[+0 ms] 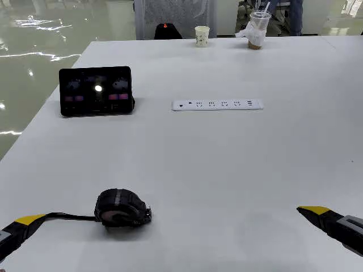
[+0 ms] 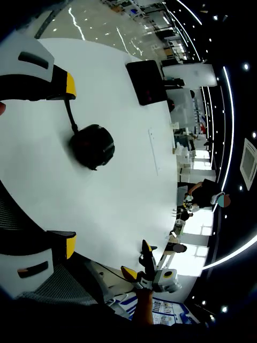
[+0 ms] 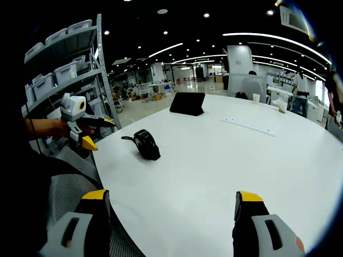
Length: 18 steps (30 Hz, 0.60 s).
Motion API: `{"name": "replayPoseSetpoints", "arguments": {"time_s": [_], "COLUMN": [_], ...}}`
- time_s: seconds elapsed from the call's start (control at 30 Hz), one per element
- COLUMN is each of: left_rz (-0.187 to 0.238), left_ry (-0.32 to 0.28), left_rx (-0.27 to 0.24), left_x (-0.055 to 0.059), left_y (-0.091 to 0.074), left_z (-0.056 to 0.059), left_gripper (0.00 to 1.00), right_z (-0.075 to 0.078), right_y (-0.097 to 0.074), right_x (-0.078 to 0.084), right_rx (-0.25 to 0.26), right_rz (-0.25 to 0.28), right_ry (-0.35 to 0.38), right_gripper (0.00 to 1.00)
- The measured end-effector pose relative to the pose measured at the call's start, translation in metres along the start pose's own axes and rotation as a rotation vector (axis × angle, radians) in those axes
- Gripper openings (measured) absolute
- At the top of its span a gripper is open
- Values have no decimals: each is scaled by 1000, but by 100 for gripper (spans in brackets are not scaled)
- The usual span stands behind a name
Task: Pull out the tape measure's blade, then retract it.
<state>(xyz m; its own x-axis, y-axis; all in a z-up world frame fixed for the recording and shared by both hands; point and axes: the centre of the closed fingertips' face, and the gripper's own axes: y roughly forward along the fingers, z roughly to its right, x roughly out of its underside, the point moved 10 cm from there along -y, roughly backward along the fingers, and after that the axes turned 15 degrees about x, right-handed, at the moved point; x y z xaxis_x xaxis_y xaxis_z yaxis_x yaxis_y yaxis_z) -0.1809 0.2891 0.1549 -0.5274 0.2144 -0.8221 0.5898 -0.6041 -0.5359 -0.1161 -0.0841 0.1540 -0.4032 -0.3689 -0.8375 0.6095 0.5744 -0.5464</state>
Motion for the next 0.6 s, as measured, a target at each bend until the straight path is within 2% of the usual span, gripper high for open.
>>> {"name": "replayPoseSetpoints", "arguments": {"time_s": [0.3, 0.6], "left_rz": [2, 2], "left_ry": [-2, -3], "left_rx": [5, 11], "left_x": [0, 0], "left_y": [0, 1], "left_z": [1, 2], "left_gripper": [99, 99], "right_z": [-1, 1], "right_y": [0, -1], "right_x": [1, 0], "right_rx": [-6, -1], "right_rz": [-6, 15], "right_ry": [-2, -8], "right_gripper": [96, 99]}}
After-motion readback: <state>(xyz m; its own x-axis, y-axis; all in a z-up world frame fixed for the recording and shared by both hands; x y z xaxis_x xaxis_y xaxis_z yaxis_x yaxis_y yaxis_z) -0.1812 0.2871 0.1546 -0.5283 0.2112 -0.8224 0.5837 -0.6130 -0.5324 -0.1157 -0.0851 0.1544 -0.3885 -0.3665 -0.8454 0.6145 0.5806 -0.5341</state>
